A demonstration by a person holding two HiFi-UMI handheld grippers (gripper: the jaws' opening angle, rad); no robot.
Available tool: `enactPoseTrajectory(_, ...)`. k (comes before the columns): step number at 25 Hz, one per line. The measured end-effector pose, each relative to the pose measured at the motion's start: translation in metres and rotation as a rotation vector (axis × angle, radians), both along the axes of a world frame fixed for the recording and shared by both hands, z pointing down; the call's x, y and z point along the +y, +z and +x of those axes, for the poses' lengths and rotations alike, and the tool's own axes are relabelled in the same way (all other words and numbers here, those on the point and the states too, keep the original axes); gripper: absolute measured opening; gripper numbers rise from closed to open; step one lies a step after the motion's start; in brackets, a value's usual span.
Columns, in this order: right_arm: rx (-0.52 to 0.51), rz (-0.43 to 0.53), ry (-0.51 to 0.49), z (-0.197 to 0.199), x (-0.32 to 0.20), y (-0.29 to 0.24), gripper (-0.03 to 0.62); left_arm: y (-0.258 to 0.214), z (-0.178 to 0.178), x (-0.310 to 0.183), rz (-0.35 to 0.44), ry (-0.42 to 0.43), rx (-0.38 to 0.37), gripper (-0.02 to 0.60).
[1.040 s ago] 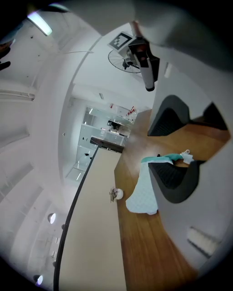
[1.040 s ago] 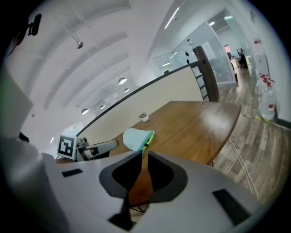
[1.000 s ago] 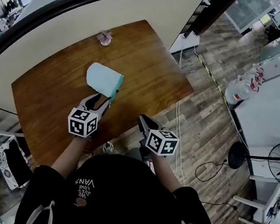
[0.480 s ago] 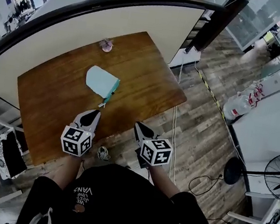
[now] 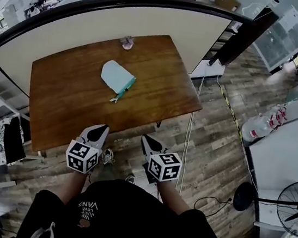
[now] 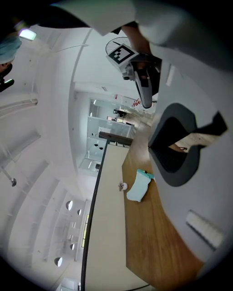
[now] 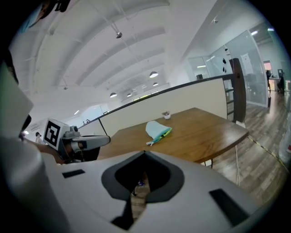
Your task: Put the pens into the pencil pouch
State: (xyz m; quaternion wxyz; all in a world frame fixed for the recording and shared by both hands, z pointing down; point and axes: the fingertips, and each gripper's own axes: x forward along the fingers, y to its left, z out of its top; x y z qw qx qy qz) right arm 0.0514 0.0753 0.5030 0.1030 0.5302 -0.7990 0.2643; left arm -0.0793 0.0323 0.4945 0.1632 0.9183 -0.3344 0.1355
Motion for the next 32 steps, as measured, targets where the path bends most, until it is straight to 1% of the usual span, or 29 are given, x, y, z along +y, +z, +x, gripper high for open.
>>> enactPoseTrajectory(5, 0.008, 0.0, -0.039, -0.003, 0.022, 0.004, 0.012, 0.003, -0.002, 0.033, 0.014, -0.015, -0.025, 0.011)
enactPoseTrajectory(14, 0.029, -0.003, -0.075, -0.001, 0.052, 0.01, 0.012, 0.002, 0.003, 0.072, 0.018, -0.035, -0.017, 0.011)
enactPoseTrajectory(23, 0.046, -0.002, -0.098, -0.003, 0.064, 0.012, 0.012, 0.006, 0.0, 0.087, 0.022, -0.058, -0.034, 0.011)
enactPoseTrajectory(32, 0.053, 0.001, -0.112, -0.01, 0.063, 0.014, 0.012, 0.006, -0.007, 0.089, 0.021, -0.069, -0.016, 0.011)
